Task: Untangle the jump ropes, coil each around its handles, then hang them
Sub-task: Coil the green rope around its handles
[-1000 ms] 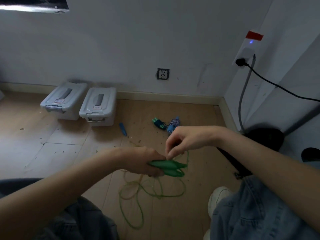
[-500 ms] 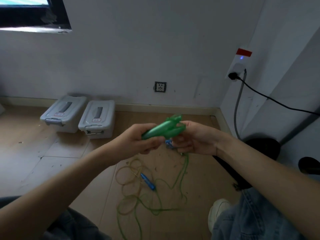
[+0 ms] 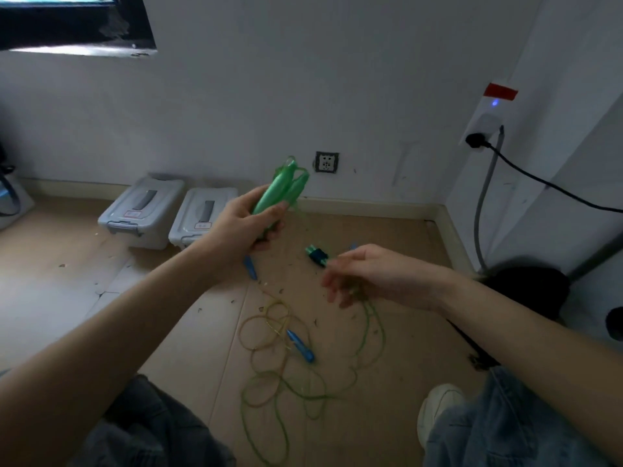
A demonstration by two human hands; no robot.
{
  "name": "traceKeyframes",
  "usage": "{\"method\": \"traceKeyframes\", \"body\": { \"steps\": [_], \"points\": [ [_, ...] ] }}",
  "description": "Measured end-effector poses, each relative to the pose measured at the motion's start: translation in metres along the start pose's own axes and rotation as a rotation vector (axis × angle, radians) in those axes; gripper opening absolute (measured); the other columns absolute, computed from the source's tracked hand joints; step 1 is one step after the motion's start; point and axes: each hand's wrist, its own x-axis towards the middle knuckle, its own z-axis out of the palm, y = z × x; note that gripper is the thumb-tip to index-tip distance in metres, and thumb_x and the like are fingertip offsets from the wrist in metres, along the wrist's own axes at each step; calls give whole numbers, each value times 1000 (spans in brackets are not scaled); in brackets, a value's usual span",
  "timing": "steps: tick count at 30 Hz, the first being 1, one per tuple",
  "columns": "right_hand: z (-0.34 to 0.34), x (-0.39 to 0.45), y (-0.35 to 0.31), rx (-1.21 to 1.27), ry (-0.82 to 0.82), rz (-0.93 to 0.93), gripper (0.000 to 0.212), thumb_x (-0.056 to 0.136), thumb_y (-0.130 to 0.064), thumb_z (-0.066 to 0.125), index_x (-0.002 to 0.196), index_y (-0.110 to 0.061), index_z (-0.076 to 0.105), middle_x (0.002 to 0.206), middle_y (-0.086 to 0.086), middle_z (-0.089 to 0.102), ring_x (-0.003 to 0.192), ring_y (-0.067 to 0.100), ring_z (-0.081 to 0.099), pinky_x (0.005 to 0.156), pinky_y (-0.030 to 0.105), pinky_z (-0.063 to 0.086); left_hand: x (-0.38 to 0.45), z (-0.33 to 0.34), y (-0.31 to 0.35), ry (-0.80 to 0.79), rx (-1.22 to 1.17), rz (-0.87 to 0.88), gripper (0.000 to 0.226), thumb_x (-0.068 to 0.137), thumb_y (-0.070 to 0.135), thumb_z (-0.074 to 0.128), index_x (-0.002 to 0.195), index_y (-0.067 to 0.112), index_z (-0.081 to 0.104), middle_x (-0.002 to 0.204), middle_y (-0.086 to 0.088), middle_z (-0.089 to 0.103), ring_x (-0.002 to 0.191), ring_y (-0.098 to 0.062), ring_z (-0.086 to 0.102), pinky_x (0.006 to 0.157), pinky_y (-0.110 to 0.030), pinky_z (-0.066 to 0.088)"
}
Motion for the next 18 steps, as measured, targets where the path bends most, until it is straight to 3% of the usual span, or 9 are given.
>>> {"method": "traceKeyframes", "body": {
  "steps": [2,3,4,6,8,11,14,16,18],
  "points": [
    [6,1,-1,-221,94,-13,70,70,-56,64,127,-19,51,125,-5,57,109,7,54,93,27,45,-2,-1,3,-113,130,2,24,89,17,54,103,36,58,63,5,56,50,-1,51,47,-14,44],
    [8,4,-3,-198,161,-61,84,62,-55,68,134,-20,44,134,-3,50,118,9,50,101,32,41,-3,2,4,-179,176,4,23,88,18,55,101,37,59,62,7,57,51,-2,52,49,-15,45],
    [10,7,-5,-142,220,-135,83,61,-49,71,133,-19,44,135,-1,51,120,11,51,103,35,41,-5,5,5,-241,204,2,23,87,20,55,102,37,59,61,9,58,53,-2,52,51,-16,45],
    [10,12,-9,-14,273,-285,45,76,-27,71,117,-13,57,110,2,66,101,10,63,91,29,49,-7,10,7,-331,218,1,24,87,23,56,108,34,59,63,10,60,56,-3,53,53,-16,45],
    [11,13,-14,58,346,-340,12,90,-13,56,95,-5,64,72,2,64,63,8,62,64,19,51,-5,7,9,-302,189,-4,23,86,24,57,104,38,59,63,10,61,57,-3,54,54,-16,47],
    [10,10,-16,127,265,-226,30,98,-20,42,77,-8,60,48,-5,47,39,5,41,44,16,39,6,-2,1,-53,206,39,18,88,18,56,95,35,59,60,6,57,47,1,52,46,-13,45],
    [7,4,-16,276,20,-79,34,100,-25,36,76,-10,55,46,-8,38,37,6,31,43,18,38,22,-19,-16,190,556,98,16,90,14,54,105,14,59,65,2,53,52,-7,53,45,-18,44],
    [3,1,-16,393,-47,-45,33,100,-25,36,75,-11,53,47,-7,34,38,6,28,42,19,35,24,-25,-30,165,866,40,22,90,14,54,111,8,57,81,-6,60,72,-19,59,63,-28,48],
    [-2,-1,-18,516,-24,-44,29,96,-24,40,72,-13,52,47,-8,31,38,5,26,40,17,29,17,-18,-44,17,1091,19,30,91,20,52,120,11,53,100,-8,63,81,-18,59,74,-27,47]
  ]
}}
